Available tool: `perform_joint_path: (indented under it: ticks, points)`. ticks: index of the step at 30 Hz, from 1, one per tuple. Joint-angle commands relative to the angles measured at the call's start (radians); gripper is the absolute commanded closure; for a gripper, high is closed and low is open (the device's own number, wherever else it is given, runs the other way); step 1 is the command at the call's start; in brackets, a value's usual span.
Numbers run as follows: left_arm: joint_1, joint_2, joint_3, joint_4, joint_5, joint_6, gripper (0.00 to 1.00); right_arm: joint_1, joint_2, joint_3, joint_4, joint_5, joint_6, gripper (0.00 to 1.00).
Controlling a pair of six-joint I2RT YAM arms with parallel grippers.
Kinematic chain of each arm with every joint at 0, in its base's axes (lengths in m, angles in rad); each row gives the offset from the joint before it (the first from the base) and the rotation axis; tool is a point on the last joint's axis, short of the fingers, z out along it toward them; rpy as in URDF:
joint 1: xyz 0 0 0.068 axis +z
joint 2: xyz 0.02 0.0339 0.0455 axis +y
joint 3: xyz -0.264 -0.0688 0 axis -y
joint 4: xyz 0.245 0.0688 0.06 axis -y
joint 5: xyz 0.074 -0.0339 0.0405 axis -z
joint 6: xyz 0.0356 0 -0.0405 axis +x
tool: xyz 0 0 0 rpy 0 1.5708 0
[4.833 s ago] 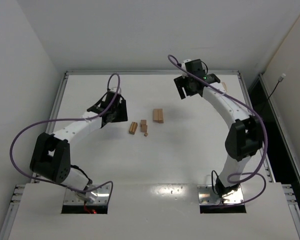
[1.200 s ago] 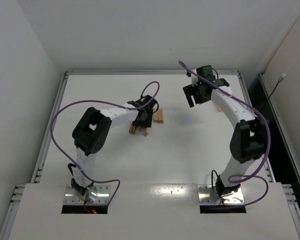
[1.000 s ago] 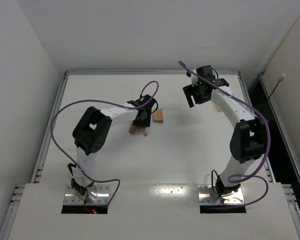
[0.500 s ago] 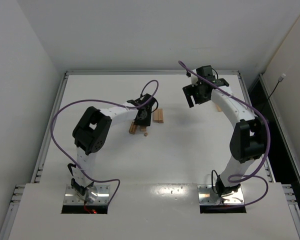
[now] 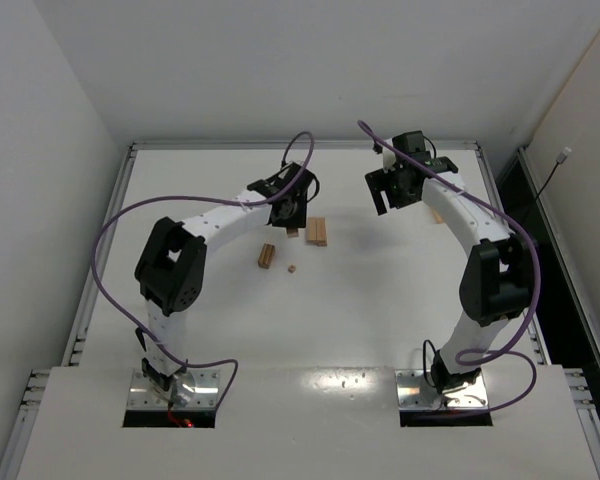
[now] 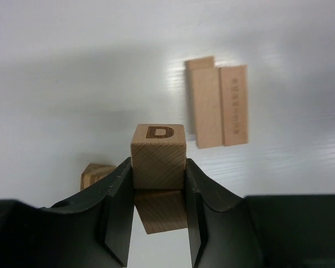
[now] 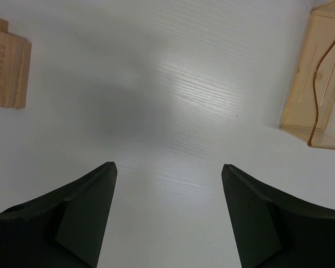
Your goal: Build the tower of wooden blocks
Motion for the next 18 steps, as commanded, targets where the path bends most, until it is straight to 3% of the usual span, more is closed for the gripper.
perform_joint_path:
  ticks: [1,7,18]
  points:
    - [-0.006,-0.001,0.103,-0.043,0.024,0.000,1.00,0.005,-0.020,0.017,0.012,-0.009,0.033,0.27]
    - [-0.024,0.089,0.265,-0.082,0.049,0.000,1.00,0.005,-0.020,0.017,0.012,-0.009,0.054,0.27]
    - [-0.024,0.194,0.396,-0.126,0.076,0.040,1.00,-0.004,-0.020,0.017,0.012,-0.009,0.054,0.27]
